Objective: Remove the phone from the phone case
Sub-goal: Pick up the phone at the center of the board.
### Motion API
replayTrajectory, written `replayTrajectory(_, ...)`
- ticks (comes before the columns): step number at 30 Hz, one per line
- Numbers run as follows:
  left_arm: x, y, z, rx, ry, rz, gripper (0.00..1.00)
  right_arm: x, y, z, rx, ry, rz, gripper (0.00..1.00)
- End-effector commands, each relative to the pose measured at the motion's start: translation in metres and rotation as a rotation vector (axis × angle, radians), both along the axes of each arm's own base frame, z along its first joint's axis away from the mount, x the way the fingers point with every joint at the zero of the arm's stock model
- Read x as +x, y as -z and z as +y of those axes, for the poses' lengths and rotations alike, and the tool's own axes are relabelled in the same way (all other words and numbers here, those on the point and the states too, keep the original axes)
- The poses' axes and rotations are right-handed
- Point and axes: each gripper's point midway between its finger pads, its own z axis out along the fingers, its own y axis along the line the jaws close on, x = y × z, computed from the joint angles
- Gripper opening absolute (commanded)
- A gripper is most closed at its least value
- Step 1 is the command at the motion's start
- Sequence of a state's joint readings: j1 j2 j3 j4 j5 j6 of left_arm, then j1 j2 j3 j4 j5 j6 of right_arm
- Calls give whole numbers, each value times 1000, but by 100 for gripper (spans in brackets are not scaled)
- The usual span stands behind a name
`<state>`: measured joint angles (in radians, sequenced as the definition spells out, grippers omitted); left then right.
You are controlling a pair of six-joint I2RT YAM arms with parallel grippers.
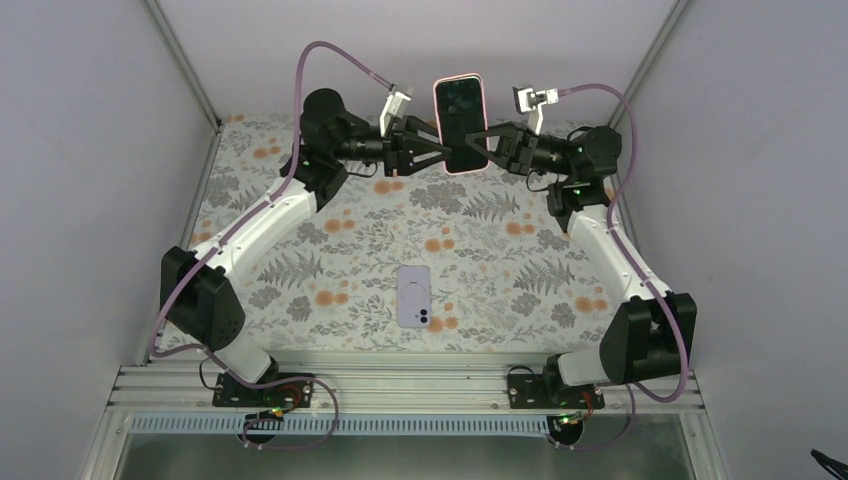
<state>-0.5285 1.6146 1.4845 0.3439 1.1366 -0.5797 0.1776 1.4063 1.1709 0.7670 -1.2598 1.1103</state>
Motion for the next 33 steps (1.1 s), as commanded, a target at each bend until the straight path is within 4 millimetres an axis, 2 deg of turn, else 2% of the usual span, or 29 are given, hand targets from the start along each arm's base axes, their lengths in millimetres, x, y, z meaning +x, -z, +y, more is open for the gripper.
replayTrajectory(1,-4,-11,-6,-35,26,-33,41,-14,-25,-2,61,23,-79,4)
replayTrajectory(13,1,-2,-13,-8,18,-26,15,-16,-18,-3,61,31,-69,4)
replayTrajectory(16,0,1,-13,17,13,-47,5,-16,-16,-2,48,28,-73,6)
replayTrajectory(26,-14,16,-6,118,55,-133,2,-5,1,1,-90,63,-96,34)
replayTrajectory(29,-20,21,-4,139,74,-142,2,-4,3,1,-128,69,-112,38)
replayTrajectory(33,-27,33,0,170,106,-134,2,-5,3,1,-172,72,-160,54)
